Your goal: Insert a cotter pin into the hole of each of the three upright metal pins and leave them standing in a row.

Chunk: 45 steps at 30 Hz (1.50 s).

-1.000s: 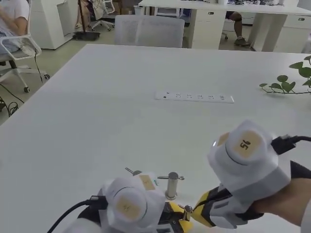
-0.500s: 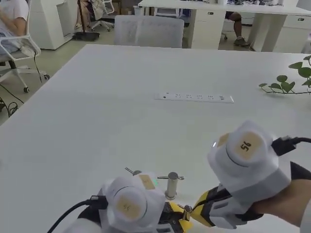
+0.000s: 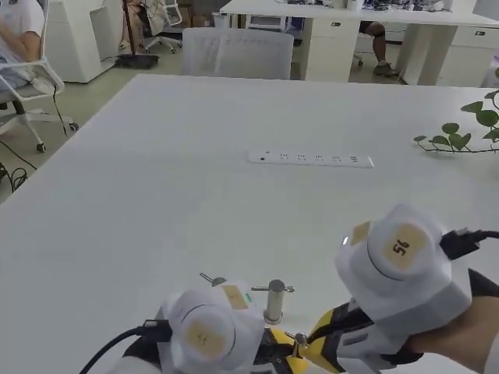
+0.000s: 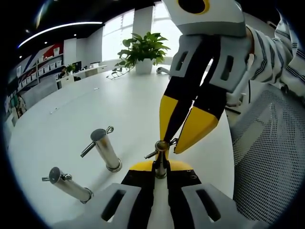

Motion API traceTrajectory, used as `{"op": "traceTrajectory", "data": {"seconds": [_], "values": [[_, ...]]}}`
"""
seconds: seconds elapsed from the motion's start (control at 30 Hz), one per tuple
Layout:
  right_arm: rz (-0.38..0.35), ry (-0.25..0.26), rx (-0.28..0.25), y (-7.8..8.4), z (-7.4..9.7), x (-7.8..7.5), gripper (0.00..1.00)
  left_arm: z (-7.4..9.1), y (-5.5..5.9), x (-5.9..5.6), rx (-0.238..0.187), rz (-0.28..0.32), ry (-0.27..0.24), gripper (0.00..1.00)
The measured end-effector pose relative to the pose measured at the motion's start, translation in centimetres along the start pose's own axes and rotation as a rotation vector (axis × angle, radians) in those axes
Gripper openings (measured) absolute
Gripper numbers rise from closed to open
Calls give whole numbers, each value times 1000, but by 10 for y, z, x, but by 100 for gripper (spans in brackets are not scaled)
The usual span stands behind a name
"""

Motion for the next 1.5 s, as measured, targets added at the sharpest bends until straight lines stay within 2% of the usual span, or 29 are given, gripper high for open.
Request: {"op": "traceTrajectory", "data": {"seconds": [0.13,0.43,0.77,1.5], "values": [[0,4,-11,0,2,-2,11,0,0,0,2,-1,-1,7],[-37,2,-5,13,5,-3,10,0,0,1,3,-1,0,7],[-32,9,-37,8,5,-4,5,0,0,1,2,-1,1,7],[-70,10,-65,2,1,-3,5,0,0,2,13,22,-21,7]]}}
Point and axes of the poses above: the centre of the closed fingertips' face, and the gripper's own axes: z roughly backward along the fingers, x roughly to its left, y roughly out of its underside, the point moved 1 cm from there along z, roughly backward along the fingers, and after that the axes turned 7 degrees about -z, right-handed, at the moved point
